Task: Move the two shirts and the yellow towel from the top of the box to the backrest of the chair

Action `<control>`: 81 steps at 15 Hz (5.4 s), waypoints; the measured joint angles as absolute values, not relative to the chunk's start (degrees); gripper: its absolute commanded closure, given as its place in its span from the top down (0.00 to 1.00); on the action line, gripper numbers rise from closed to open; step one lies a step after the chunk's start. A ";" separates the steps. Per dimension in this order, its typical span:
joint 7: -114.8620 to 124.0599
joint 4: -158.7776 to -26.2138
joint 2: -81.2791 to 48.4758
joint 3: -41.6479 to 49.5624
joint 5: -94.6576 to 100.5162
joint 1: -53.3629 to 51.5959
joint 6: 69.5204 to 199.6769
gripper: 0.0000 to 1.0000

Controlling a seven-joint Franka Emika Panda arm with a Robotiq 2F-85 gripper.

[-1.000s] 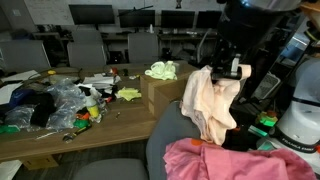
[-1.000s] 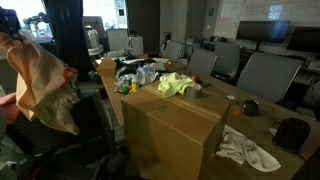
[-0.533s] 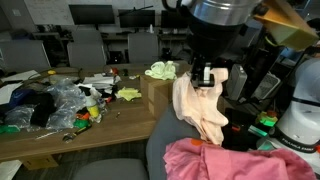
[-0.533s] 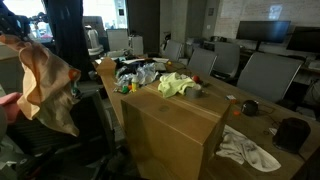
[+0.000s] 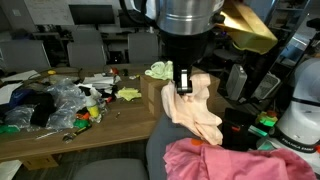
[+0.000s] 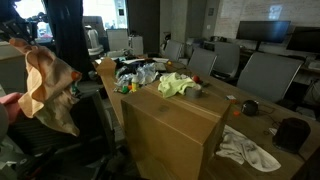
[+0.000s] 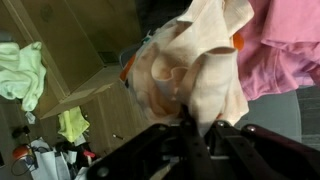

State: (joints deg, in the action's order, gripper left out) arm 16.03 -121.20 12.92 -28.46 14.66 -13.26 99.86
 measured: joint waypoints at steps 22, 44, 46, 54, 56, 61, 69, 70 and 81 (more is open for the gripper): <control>13.95 -118.67 -4.78 -21.47 8.23 -15.27 98.99 0.04; 13.84 -117.22 -4.57 -18.94 6.23 -15.30 98.20 1.00; 13.84 -117.16 -3.47 -17.81 6.22 -15.16 98.24 1.00; 16.37 -117.23 5.64 -11.87 9.06 -10.93 102.85 1.00; 18.53 -117.22 7.11 -10.82 11.51 -9.32 105.17 1.00; 26.38 -117.36 8.21 -8.76 16.22 -5.22 112.50 1.00; 43.97 -119.52 5.87 -4.30 27.90 2.20 123.27 1.00; 46.81 -119.63 5.07 -3.66 29.80 2.99 124.01 1.00; 62.10 -117.35 -3.45 2.20 36.48 4.85 129.89 1.00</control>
